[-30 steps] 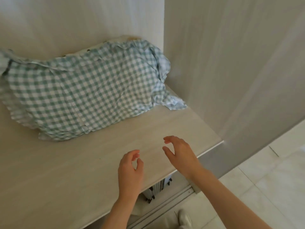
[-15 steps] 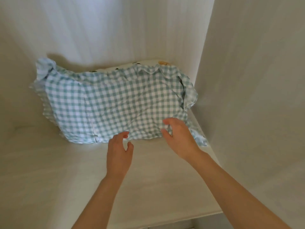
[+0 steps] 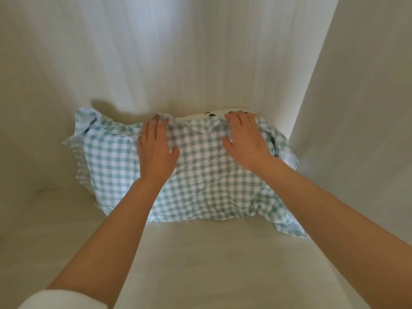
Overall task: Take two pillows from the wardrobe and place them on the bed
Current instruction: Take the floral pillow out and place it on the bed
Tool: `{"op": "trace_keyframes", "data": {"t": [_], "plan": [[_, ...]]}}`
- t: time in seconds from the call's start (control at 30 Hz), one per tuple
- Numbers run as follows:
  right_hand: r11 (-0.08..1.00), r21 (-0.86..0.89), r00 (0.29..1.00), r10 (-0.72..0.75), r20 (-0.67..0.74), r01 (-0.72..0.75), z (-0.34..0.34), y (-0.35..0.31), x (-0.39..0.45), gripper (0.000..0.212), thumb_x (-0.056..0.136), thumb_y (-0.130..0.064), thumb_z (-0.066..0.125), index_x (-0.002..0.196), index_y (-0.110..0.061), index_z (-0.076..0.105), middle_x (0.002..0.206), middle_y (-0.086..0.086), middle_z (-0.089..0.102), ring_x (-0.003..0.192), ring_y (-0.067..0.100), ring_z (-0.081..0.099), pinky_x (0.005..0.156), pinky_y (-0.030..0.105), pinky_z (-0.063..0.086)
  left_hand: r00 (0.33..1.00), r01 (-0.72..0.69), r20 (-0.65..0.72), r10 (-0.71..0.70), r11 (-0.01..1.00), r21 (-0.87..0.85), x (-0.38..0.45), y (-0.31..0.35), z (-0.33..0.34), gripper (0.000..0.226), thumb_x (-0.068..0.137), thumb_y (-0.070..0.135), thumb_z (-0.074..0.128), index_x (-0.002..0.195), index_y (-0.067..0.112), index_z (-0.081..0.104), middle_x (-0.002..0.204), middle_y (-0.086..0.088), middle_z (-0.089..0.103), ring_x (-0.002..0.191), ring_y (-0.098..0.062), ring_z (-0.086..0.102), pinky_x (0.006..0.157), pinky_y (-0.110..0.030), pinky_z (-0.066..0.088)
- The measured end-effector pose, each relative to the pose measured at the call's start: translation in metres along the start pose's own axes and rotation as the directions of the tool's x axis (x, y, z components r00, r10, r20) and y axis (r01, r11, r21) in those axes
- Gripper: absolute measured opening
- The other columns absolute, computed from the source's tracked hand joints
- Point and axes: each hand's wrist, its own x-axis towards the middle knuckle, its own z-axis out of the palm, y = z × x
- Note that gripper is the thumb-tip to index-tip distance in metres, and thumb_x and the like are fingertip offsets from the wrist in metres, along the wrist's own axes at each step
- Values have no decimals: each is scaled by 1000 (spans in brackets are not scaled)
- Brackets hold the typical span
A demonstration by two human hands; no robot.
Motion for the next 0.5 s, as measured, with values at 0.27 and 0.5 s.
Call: {"op": "trace_keyframes", "data": {"t": [0.27, 0.5], "plan": [[992, -126, 992, 10, 130, 6, 23, 14, 28, 74, 89, -43, 58, 147, -12, 23, 152, 9, 30, 140, 29, 26, 114, 44, 25, 983, -84, 173, 52, 979, 185, 35, -34, 22, 79, 89, 60, 53, 151, 18, 29, 158, -7, 31, 149, -29, 14, 114, -64, 6], [978, -207, 996, 17, 83, 0, 37, 15, 26, 76, 80, -50, 66, 141, -18, 35, 135, 6, 47, 126, 27, 41, 103, 42, 35, 993, -100, 84, 83, 971, 217, 22, -35, 22, 78, 82, 62, 61, 142, 16, 45, 137, -9, 55, 134, -31, 40, 116, -58, 8]]}}
